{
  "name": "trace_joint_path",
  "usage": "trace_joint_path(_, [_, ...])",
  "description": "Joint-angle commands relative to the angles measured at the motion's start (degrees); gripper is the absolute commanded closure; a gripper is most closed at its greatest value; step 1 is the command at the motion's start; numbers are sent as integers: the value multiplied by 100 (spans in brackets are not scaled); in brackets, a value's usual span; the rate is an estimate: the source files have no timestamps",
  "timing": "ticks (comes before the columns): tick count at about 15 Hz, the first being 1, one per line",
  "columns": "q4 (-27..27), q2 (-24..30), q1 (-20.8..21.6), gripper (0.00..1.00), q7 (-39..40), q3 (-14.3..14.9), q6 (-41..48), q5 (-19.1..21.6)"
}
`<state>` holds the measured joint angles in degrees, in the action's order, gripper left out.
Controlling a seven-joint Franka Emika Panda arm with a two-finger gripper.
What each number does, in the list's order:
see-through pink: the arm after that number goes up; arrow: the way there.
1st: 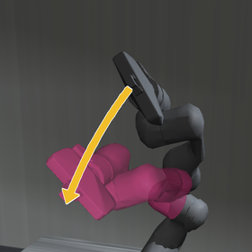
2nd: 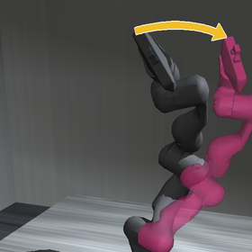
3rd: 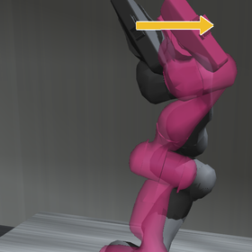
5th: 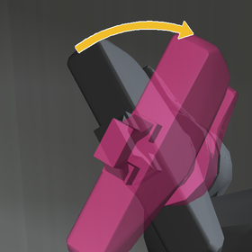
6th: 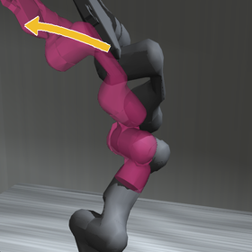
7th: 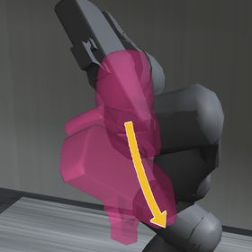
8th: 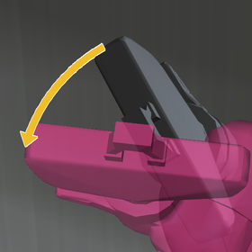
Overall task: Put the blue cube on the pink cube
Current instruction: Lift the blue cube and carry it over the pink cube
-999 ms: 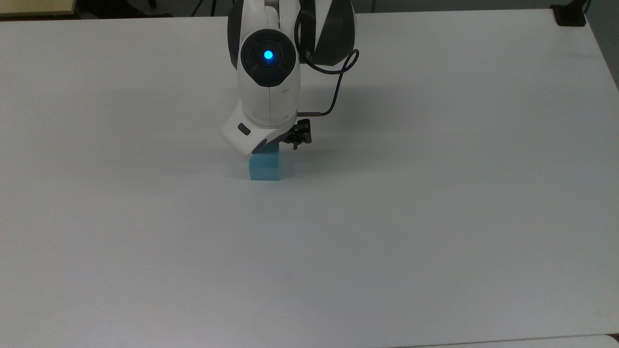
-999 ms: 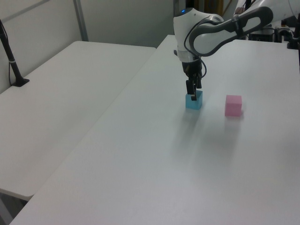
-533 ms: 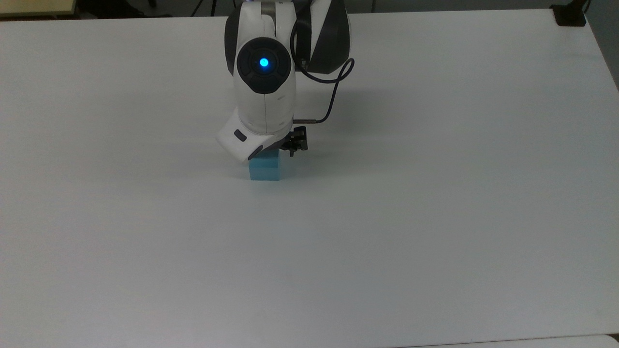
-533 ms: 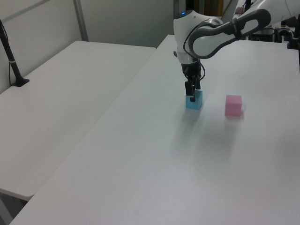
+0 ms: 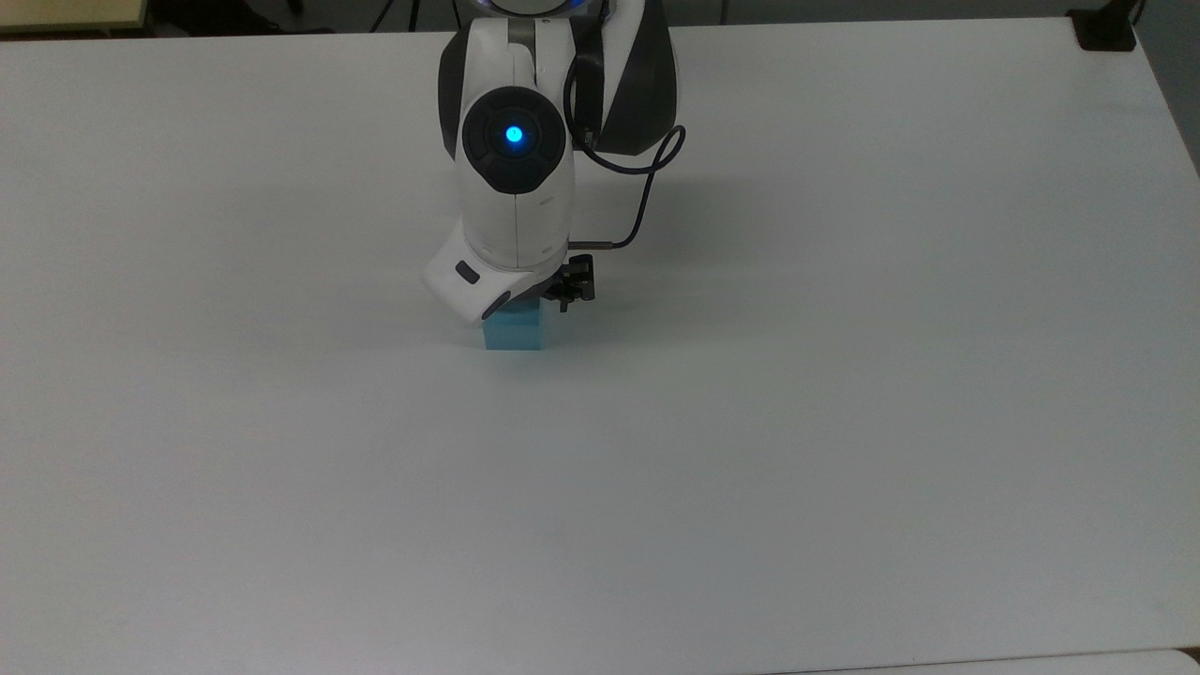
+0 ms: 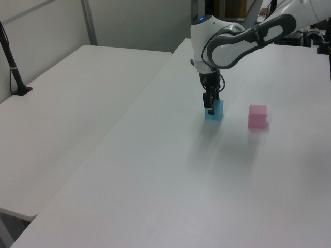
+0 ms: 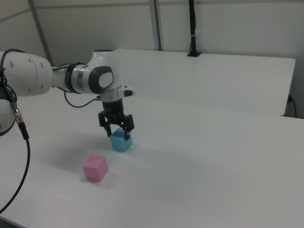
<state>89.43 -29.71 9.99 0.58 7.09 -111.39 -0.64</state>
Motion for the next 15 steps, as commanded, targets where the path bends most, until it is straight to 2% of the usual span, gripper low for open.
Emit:
trace_joint_path(1, [22, -88, 100, 52, -23, 82, -102, -200])
trace_joint_path(4, [22, -88, 91, 78, 3, 82, -102, -200])
trace_joint_path(5, [4, -53, 82, 82, 38, 82, -102, -200])
trace_joint_path(10, [65, 561, -119, 81, 179, 47, -32, -156])
trace_joint_path(15, [846, 1799, -348, 75, 380, -6, 21, -130])
